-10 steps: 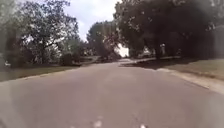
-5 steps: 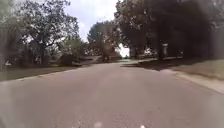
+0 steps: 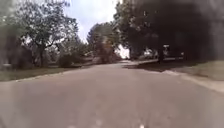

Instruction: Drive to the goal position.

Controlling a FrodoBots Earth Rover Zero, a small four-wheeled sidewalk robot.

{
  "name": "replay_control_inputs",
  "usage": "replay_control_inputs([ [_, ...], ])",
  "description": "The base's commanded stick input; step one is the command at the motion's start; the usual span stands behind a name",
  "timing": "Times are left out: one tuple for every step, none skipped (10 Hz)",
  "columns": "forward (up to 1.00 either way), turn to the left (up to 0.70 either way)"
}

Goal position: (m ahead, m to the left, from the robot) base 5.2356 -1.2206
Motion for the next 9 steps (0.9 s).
replay_control_inputs([
  [0.7, 0.0],
  [0.7, 0.0],
  [0.7, 0.0],
  [0.7, 0.0],
  [0.7, 0.0],
  [0.7, 0.0],
  [0.7, 0.0],
  [0.7, 0.0],
  [0.7, -0.04],
])
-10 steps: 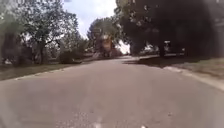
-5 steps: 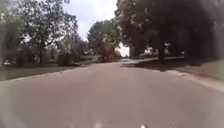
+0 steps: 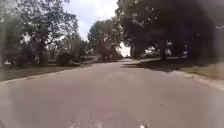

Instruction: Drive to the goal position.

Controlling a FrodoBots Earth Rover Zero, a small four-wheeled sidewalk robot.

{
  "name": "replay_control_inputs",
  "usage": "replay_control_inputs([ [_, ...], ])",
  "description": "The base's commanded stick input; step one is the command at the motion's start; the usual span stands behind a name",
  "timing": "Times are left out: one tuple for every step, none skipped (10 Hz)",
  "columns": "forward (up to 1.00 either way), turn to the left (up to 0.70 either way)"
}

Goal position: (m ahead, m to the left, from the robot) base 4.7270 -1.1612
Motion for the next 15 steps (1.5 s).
replay_control_inputs([
  [0.7, -0.1],
  [0.7, -0.2],
  [0.7, -0.32],
  [0.7, -0.35],
  [0.7, -0.35],
  [0.7, -0.35],
  [0.7, -0.35],
  [0.7, -0.35],
  [0.7, -0.35],
  [0.7, -0.35],
  [0.7, -0.35],
  [0.7, -0.35],
  [0.7, -0.25],
  [0.7, -0.01],
  [0.7, 0.0],
])
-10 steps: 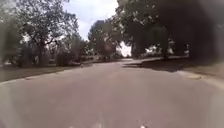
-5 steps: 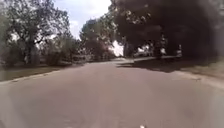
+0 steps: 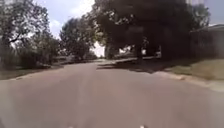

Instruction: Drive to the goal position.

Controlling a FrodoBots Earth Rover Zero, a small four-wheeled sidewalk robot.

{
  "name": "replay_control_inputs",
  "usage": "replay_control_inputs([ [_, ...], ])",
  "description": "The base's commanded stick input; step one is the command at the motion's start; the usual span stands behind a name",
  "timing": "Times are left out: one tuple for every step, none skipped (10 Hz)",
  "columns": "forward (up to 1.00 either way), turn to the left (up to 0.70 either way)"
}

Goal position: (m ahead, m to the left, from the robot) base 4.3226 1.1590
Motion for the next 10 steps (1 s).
replay_control_inputs([
  [0.7, 0.0],
  [0.7, 0.0],
  [0.7, 0.0],
  [0.7, 0.0],
  [0.7, 0.0],
  [0.7, 0.0],
  [0.7, 0.0],
  [0.7, 0.0],
  [0.7, 0.0],
  [0.7, 0.0],
])
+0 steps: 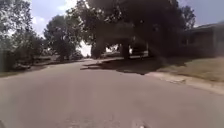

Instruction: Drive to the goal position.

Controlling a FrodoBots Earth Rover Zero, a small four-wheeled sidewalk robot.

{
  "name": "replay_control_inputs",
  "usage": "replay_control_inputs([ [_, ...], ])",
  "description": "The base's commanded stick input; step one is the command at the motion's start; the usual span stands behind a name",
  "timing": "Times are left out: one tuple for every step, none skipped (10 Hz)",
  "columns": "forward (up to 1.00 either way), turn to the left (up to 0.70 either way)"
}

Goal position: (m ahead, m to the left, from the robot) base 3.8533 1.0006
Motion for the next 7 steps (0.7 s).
replay_control_inputs([
  [0.7, 0.0],
  [0.7, 0.0],
  [0.7, 0.0],
  [0.7, 0.0],
  [0.7, 0.0],
  [0.7, 0.0],
  [0.7, 0.0],
])
